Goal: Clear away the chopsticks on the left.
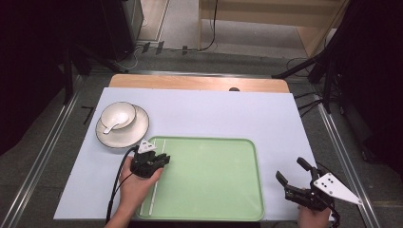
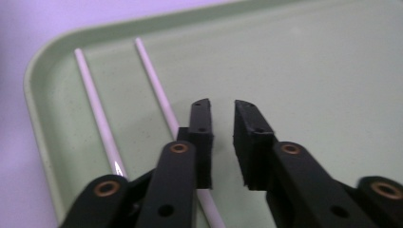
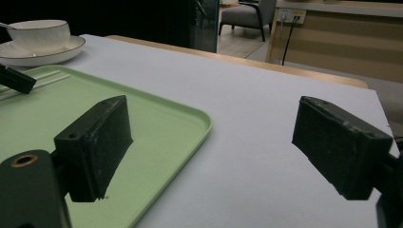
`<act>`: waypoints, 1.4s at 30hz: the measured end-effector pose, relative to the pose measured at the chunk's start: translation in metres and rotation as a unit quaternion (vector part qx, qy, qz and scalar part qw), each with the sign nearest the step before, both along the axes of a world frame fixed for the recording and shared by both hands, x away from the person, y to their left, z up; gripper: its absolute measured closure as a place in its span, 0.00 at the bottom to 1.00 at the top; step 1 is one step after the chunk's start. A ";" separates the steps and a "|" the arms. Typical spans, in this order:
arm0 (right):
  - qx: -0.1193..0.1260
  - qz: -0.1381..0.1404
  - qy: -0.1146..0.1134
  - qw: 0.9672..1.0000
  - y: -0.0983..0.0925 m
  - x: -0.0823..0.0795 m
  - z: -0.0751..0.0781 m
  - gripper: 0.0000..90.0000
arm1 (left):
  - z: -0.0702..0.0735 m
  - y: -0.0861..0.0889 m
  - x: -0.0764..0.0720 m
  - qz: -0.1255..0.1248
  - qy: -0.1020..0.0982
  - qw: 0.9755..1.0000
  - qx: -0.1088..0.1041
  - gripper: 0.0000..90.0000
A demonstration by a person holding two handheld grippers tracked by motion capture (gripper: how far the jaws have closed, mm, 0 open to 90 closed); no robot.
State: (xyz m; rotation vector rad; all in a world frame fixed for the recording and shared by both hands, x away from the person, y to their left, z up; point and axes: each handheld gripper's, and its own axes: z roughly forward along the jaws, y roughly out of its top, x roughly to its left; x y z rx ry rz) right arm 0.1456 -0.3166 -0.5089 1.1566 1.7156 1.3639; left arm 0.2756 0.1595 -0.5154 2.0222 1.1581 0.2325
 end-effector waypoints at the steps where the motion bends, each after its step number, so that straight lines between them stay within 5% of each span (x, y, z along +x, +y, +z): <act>1: 0.001 -0.001 0.000 1.000 0.000 0.000 0.000 0.14 | 0.000 0.000 0.000 0.000 0.000 1.000 0.000 0.79; 5: 0.003 -0.003 0.001 1.000 -0.001 -0.001 0.000 0.14 | 0.006 0.010 -0.001 -0.015 -0.010 0.999 -0.030 0.65; 9: 0.004 -0.003 0.001 1.000 -0.001 -0.001 0.000 0.14 | 0.017 0.025 -0.009 -0.031 -0.045 0.996 -0.076 0.29; 11: 0.004 -0.003 0.000 1.000 -0.001 -0.001 0.000 0.14 | 0.018 0.028 -0.010 -0.049 -0.046 0.994 -0.092 0.13; 16: 0.006 -0.001 0.000 1.000 0.000 -0.001 0.000 0.14 | 0.024 0.036 -0.018 -0.055 -0.067 0.993 -0.077 0.11; 42: 0.011 -0.003 0.000 1.000 0.000 -0.001 0.000 0.14 | 0.026 0.097 -0.048 -0.040 -0.097 0.989 -0.101 0.03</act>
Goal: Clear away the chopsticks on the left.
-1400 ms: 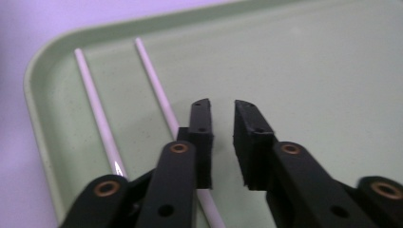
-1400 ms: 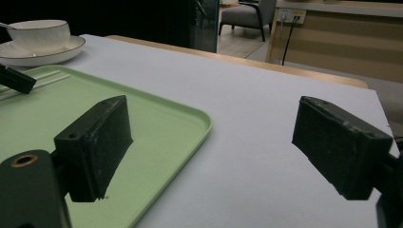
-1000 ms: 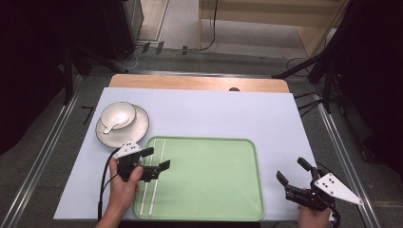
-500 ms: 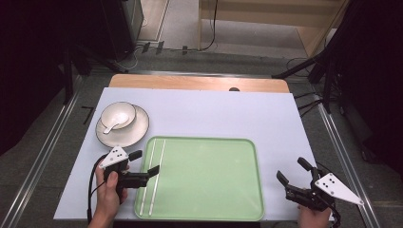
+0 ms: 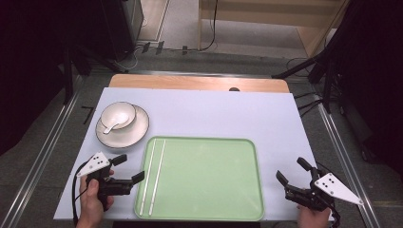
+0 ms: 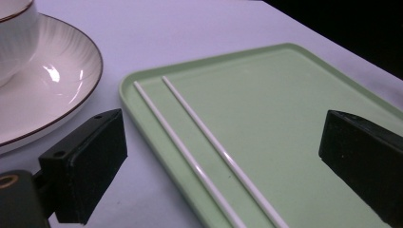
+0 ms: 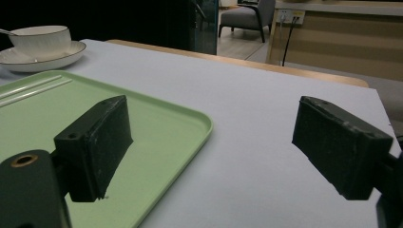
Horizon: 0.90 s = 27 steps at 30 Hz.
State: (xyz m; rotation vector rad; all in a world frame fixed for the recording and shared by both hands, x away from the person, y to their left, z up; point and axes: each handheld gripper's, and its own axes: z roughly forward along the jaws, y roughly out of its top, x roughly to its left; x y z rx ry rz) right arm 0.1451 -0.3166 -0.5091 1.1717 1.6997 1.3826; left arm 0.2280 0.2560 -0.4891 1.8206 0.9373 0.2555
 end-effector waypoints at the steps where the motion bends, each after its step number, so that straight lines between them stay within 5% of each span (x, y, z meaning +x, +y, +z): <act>1: -0.001 0.001 -0.001 1.000 0.000 0.000 0.000 0.14 | 0.000 0.003 -0.001 0.005 -0.003 1.000 0.000 0.03; 12: -0.003 0.000 0.004 1.000 -0.001 0.001 -0.002 0.14 | 0.002 0.029 -0.005 0.026 -0.028 0.999 0.018 0.03; 27: 0.003 -0.025 0.007 1.000 -0.012 0.000 -0.002 0.14 | 0.000 0.054 -0.004 0.056 -0.028 0.997 0.042 0.03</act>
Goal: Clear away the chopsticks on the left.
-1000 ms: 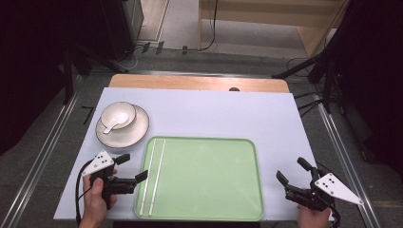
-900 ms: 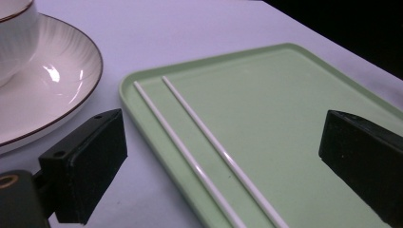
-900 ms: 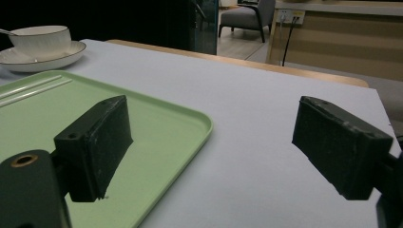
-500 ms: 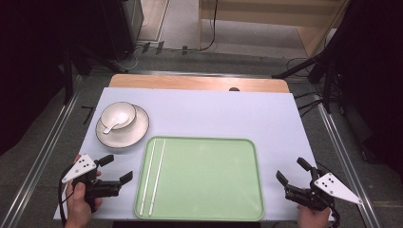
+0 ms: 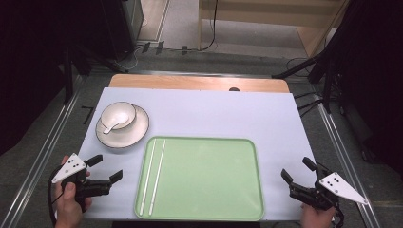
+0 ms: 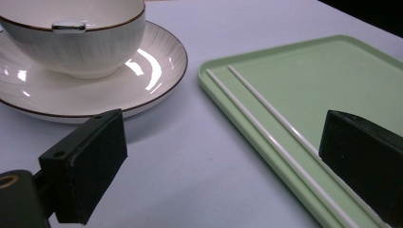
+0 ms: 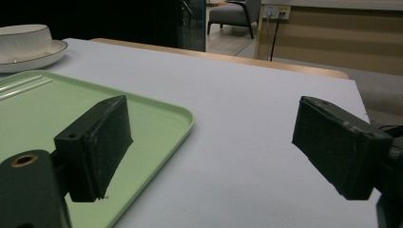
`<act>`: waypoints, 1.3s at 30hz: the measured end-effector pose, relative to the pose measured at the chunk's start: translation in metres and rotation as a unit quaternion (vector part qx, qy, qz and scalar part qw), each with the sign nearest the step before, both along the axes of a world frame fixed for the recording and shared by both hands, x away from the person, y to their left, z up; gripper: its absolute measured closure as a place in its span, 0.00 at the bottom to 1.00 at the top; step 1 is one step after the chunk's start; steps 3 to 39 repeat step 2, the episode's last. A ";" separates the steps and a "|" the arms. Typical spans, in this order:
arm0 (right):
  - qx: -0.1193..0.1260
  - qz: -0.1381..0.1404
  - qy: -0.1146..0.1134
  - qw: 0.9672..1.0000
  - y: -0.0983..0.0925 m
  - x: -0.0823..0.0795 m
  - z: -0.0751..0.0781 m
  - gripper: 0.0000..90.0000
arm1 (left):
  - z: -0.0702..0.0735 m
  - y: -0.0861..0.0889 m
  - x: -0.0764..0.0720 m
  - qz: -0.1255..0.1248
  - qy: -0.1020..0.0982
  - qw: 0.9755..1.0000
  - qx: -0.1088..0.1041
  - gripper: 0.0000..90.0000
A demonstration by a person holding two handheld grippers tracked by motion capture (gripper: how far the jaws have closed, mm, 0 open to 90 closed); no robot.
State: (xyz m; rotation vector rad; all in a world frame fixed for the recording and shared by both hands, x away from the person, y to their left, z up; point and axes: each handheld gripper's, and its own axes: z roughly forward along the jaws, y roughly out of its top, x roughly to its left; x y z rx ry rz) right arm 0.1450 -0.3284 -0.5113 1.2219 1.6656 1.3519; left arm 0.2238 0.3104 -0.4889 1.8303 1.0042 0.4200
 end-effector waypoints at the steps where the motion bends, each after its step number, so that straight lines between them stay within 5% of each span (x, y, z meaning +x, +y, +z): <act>1: -0.004 0.000 -0.001 1.000 0.000 0.000 0.000 0.14 | 0.000 0.002 0.001 0.003 -0.001 1.000 -0.001 0.03; 39: -0.006 0.000 -0.002 1.000 0.000 0.000 0.000 0.14 | 0.000 0.003 0.001 0.005 0.000 1.000 -0.002 0.03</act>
